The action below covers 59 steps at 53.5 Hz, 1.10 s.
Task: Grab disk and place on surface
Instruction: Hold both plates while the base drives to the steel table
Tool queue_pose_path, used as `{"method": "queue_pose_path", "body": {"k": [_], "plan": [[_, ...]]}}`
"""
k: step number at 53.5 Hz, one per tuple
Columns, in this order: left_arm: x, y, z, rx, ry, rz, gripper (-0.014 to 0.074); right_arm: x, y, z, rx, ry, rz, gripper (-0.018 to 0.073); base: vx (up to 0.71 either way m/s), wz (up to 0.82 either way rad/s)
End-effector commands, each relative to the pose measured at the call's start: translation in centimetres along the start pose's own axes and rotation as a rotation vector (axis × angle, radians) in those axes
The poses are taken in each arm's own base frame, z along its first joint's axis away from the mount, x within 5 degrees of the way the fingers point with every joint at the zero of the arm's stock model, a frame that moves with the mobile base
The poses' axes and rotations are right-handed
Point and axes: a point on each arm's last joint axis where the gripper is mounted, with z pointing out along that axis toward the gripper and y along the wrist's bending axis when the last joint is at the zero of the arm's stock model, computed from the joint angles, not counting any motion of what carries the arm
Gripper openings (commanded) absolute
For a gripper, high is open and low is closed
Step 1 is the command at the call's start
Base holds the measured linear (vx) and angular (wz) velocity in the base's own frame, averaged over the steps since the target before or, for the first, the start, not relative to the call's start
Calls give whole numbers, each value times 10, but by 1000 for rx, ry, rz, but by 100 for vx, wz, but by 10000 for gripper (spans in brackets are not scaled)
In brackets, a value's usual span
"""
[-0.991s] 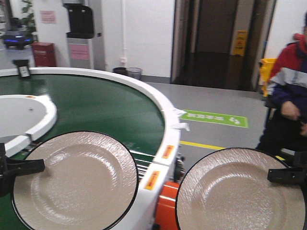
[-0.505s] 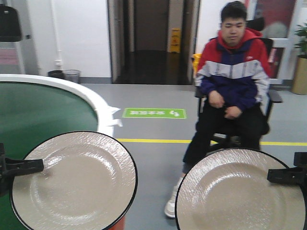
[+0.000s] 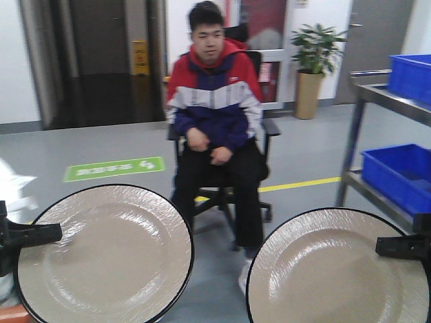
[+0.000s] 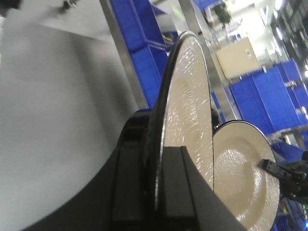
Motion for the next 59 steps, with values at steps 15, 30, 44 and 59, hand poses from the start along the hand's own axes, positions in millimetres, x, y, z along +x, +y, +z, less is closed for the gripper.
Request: {"method": "queue_pose_path", "body": {"k": [15, 30, 44, 59], "plan": [[-7, -33, -7, 173, -55, 0, -4, -12, 20, -13, -90, -101, 17, -9, 27, -56], [-7, -33, -7, 173, -55, 0, -4, -12, 21, -13, -90, -100, 15, -9, 34, -35], [-7, -33, -7, 173, -55, 0, -4, -12, 21, -13, -90, -100, 15, -9, 41, -20], [-7, -33, -7, 173, -54, 0, -4, -12, 21, -13, -90, -100, 15, -9, 45, -19]]}}
